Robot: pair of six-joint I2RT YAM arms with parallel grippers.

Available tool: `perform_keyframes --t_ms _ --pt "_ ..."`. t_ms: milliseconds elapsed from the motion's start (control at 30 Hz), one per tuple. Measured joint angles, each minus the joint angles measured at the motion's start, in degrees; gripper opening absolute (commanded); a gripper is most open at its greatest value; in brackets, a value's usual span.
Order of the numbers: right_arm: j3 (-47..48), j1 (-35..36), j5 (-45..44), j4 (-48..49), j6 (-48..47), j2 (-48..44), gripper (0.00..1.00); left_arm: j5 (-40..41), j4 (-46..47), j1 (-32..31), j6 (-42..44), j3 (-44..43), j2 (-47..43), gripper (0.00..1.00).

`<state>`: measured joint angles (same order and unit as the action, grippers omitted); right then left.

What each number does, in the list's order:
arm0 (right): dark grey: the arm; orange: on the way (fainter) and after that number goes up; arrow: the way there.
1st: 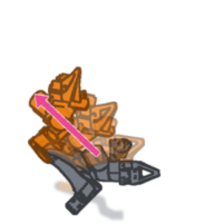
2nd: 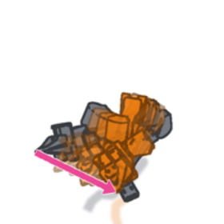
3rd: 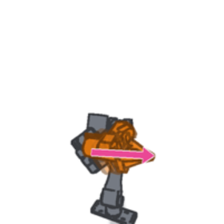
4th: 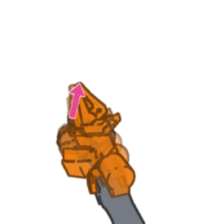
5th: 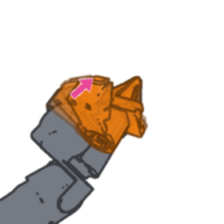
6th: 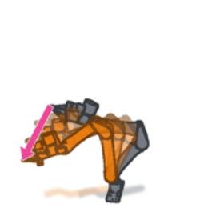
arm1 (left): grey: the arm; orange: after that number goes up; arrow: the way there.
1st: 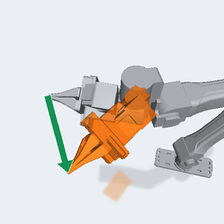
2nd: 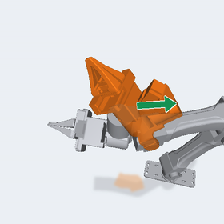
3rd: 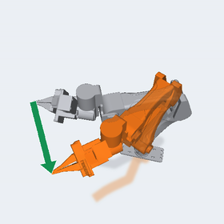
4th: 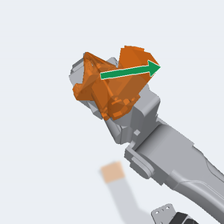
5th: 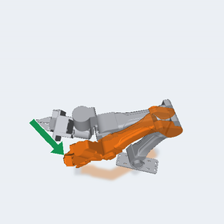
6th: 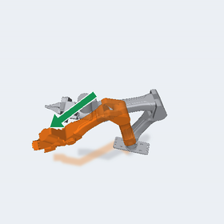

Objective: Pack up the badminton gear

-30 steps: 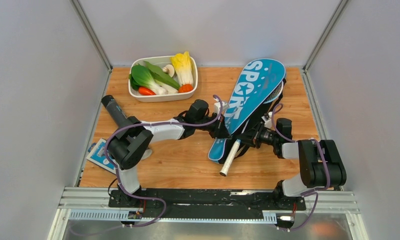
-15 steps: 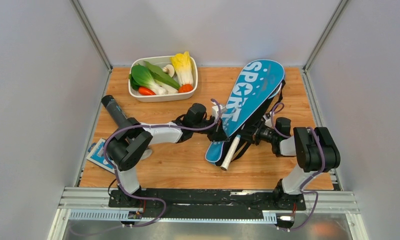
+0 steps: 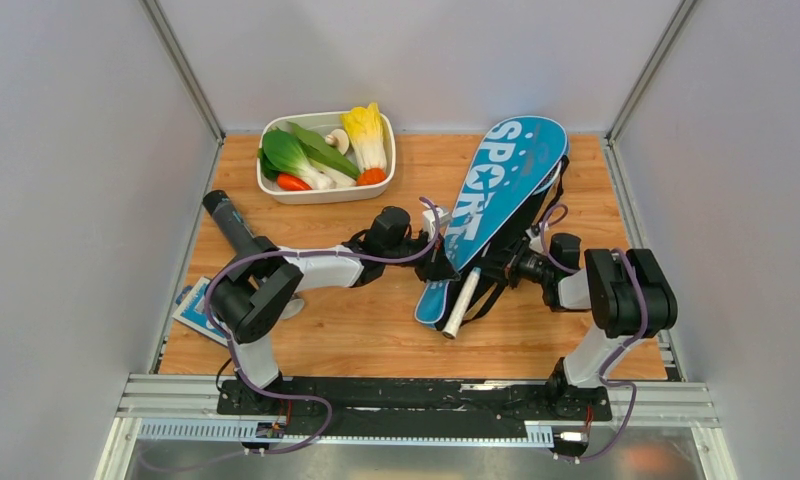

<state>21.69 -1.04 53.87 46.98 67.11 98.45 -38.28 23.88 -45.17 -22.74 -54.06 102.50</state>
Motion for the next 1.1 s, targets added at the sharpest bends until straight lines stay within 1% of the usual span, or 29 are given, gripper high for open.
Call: perform_keyframes --t_ms 100,233,500,600,733,967,1000,1067,1100 --pt "0.76 0.04 -0.90 -1.07 -0.55 -0.37 0.00 0.48 0.94 -0.04 -0.50 0.04 -0.13 0.00" --pt "2.80 -1.09 -5.97 -0.28 0.57 0.04 0.00 0.07 -1.53 -1.05 -0.24 1.27 -1.84 0.00" --pt "2.51 -0.59 -6.34 8.44 6.78 6.10 0.00 1.81 -1.55 -1.25 0.74 1.88 -2.27 0.00" --pt "2.51 0.68 -7.56 10.54 7.56 7.10 0.00 1.97 -0.48 -1.25 -0.48 2.43 -2.27 0.00" --pt "1.46 2.80 -11.45 13.94 8.96 8.13 0.00 1.95 1.40 -1.60 -3.15 2.58 -2.27 0.00" --pt "-0.17 7.65 -19.28 15.08 9.31 7.96 0.00 2.97 3.02 -4.26 -6.49 2.58 -1.44 0.00" --pt "-0.37 7.93 -20.09 15.21 9.33 7.96 0.03 3.13 3.02 -4.37 -6.67 2.58 -1.14 0.00" --pt "-0.37 8.48 -21.05 14.99 9.27 7.96 0.18 3.65 3.02 -4.68 -6.97 2.60 -0.52 0.01" --pt "-0.24 8.59 -21.18 14.47 9.05 7.96 0.28 3.98 3.02 -4.81 -7.04 2.60 -0.20 0.07"
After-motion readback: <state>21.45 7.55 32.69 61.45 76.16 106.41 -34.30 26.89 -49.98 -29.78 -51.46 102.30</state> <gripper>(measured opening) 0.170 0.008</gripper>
